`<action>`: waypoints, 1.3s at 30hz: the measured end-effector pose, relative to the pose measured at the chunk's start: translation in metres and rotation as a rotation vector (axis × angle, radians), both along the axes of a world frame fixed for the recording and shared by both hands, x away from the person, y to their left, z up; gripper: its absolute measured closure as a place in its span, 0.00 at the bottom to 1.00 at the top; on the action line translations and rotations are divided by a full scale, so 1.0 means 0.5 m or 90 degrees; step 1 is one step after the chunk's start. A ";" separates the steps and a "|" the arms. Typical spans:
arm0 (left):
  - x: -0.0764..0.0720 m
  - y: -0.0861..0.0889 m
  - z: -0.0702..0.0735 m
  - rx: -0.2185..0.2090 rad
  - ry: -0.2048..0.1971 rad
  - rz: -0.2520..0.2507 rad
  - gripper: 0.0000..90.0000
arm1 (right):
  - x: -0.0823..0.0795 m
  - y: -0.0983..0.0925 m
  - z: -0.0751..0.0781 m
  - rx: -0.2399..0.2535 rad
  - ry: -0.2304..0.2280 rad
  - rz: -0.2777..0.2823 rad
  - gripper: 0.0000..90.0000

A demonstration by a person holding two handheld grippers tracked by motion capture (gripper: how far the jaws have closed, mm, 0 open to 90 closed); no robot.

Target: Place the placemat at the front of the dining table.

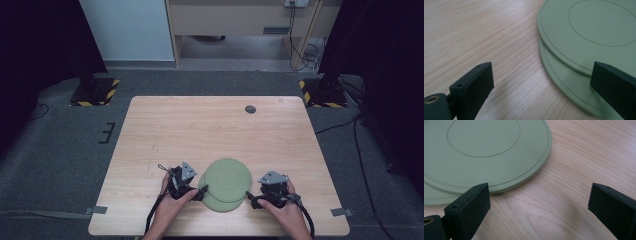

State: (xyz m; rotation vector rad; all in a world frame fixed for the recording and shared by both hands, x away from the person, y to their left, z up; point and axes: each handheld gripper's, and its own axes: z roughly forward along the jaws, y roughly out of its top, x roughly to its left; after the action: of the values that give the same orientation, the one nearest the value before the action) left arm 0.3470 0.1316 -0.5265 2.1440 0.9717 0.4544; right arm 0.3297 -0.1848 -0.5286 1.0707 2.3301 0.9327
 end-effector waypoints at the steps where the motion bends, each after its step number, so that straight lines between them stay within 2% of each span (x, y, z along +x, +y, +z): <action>1: -0.001 0.002 0.001 -0.005 0.000 0.002 0.05 | -0.001 -0.001 -0.001 -0.001 -0.001 0.001 0.05; 19: 0.008 -0.008 -0.006 -0.003 0.008 0.005 0.02 | 0.004 -0.001 -0.005 -0.003 0.000 -0.010 0.02; 30: 0.015 -0.012 -0.008 -0.008 0.008 0.018 0.02 | 0.014 -0.001 -0.005 -0.001 0.000 -0.039 0.02; 39: 0.011 -0.008 -0.004 -0.011 0.000 0.013 0.04 | 0.004 -0.003 0.002 0.010 -0.009 -0.021 0.05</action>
State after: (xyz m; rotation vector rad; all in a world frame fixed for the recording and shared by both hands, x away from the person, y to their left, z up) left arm 0.3526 0.1279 -0.5283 2.1204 0.9948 0.4539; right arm 0.3318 -0.1864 -0.5275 1.1028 2.2906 0.9449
